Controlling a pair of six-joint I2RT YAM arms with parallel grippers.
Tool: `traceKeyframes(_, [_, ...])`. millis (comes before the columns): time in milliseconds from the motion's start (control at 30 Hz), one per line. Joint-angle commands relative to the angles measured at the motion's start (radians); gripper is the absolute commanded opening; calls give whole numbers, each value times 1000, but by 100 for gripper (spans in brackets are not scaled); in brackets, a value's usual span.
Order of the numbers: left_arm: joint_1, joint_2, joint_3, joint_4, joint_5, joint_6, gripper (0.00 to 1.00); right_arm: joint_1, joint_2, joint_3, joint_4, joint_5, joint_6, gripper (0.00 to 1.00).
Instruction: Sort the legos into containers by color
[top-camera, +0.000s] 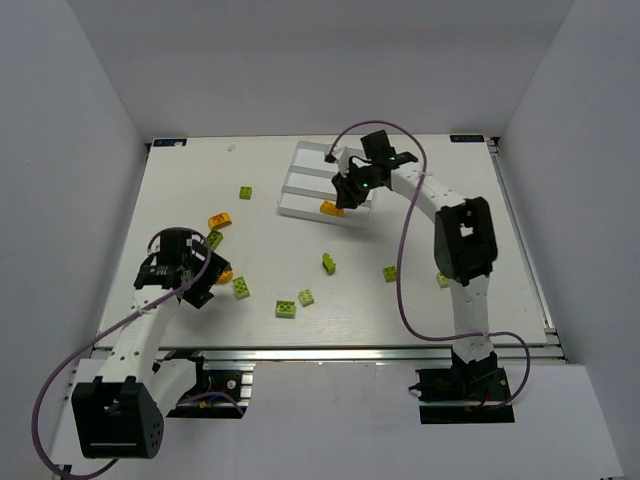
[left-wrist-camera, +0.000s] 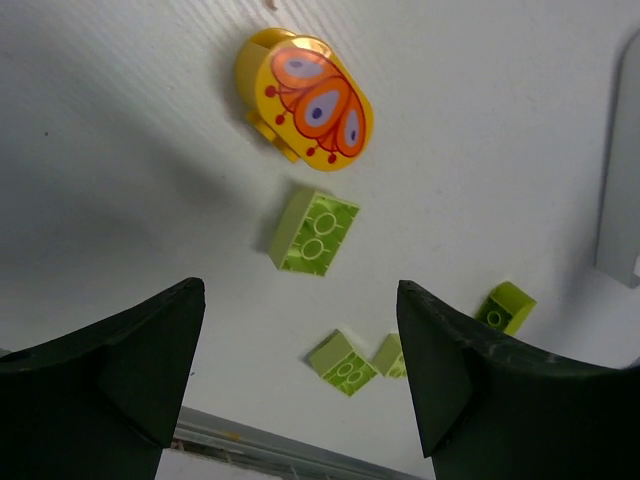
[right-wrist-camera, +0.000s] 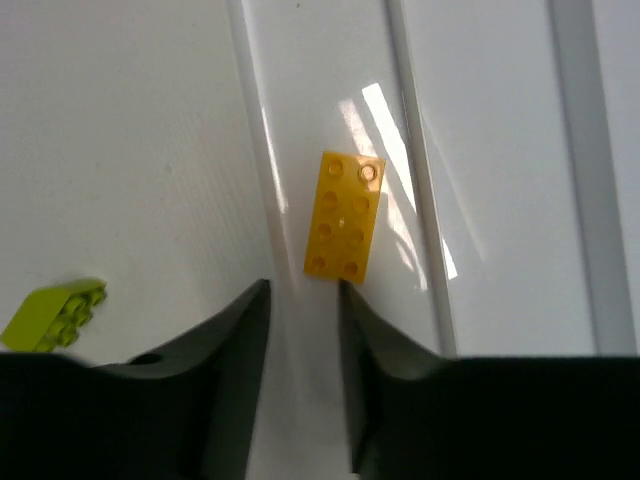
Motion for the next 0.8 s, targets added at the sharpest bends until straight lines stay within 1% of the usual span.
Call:
traceKeyframes(0, [-1, 45, 30, -6, -82, -80, 87, -46, -290, -179, 200, -55, 85, 30])
traceKeyframes(33, [-1, 64, 33, -6, -96, -95, 86, -63, -337, -237, 242, -73, 101, 26])
traceKeyframes(67, [-1, 79, 34, -7, -113, -106, 87, -70, -375, -291, 277, -99, 117, 25])
traceKeyframes(100, [-1, 122, 40, -15, -127, -115, 87, -94, -436, -378, 296, -127, 127, 36])
traceKeyframes(133, [-1, 140, 44, -9, -148, -121, 87, -97, -460, -405, 294, -152, 119, 46])
traceKeyframes(167, [-1, 160, 47, 0, -156, -123, 87, -99, -477, -425, 284, -185, 115, 59])
traceKeyframes(200, [-1, 199, 53, 25, -159, -126, 87, -109, -509, -460, 271, -204, 110, 84])
traceKeyframes(233, [-1, 219, 54, 45, -155, -126, 87, -111, -524, -482, 250, -224, 96, 89])
traceKeyframes(267, [-1, 237, 59, 65, -150, -126, 88, -114, -544, -505, 247, -253, 90, 89])
traceKeyframes(367, [-1, 321, 96, 117, -133, -121, 88, -123, -610, -600, 259, -277, 75, 89])
traceKeyframes(433, [-1, 378, 134, 131, -132, -115, 88, -125, -650, -650, 263, -284, 66, 89])
traceKeyframes(533, [-1, 423, 172, 140, -124, -108, 88, -123, -682, -696, 260, -291, 46, 89])
traceKeyframes(667, [-1, 464, 166, 157, -125, -106, 86, -129, -696, -723, 262, -294, 49, 87])
traceKeyframes(767, [-1, 515, 160, 157, -122, -111, 83, -131, -696, -718, 256, -301, 53, 84])
